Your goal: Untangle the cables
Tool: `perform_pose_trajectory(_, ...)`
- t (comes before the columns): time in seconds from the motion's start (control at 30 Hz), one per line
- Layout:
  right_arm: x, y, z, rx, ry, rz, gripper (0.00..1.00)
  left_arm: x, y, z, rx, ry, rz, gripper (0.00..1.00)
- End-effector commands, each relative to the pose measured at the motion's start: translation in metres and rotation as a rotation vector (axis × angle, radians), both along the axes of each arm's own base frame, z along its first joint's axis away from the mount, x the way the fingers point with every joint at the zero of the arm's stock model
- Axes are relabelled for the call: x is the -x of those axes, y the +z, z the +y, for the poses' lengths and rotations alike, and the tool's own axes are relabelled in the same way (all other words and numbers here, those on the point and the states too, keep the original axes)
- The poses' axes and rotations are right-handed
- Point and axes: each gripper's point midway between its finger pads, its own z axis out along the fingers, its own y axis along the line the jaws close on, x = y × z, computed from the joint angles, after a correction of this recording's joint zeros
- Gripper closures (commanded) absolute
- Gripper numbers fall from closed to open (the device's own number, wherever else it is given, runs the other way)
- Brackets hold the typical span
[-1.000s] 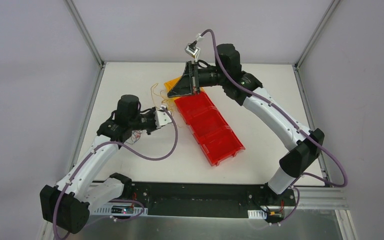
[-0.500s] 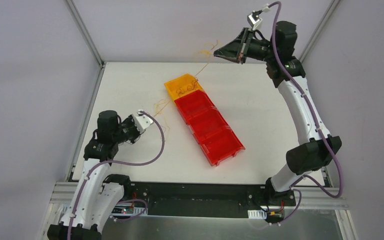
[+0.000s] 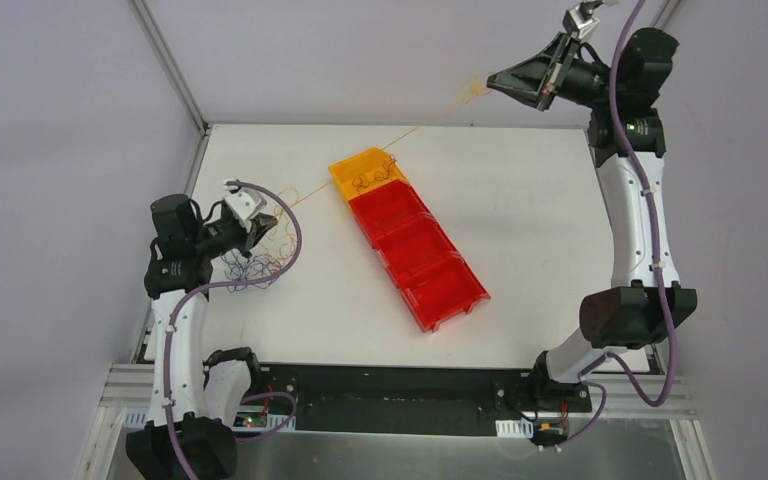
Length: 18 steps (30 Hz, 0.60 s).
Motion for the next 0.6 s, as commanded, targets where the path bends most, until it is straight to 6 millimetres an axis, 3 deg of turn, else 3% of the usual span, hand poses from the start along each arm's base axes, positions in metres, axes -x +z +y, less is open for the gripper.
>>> perform_pose_trajectory(0.0, 0.015, 0.098, -0.058, -0.087, -0.216, -0.307, 1.0, 0.03, -0.06, 0.031, 0.033, 0.171, 0.325, 1.0)
perform_pose_trajectory(0.1, 0.015, 0.086, -0.052, -0.114, -0.176, -0.251, 1.0, 0.038, -0.045, 0.009, 0.133, 0.095, 0.355, 1.0)
perform_pose_trajectory(0.23, 0.018, 0.059, -0.037, -0.101, -0.121, -0.197, 1.0, 0.042, -0.037, 0.002, 0.217, 0.114, 0.453, 1.0)
perform_pose_trajectory(0.37, 0.022, 0.062, -0.036, -0.084, -0.123, -0.22, 1.0, 0.045, -0.035, 0.002, 0.249, 0.144, 0.53, 0.97)
perform_pose_trajectory(0.47, 0.023, 0.074, -0.039, -0.085, -0.133, -0.25, 1.0, 0.049, -0.034, -0.001, 0.258, 0.128, 0.549, 0.59)
perform_pose_trajectory(0.57, 0.025, 0.084, -0.04, -0.092, -0.134, -0.268, 1.0, 0.048, -0.042, 0.004, 0.233, 0.154, 0.565, 0.37)
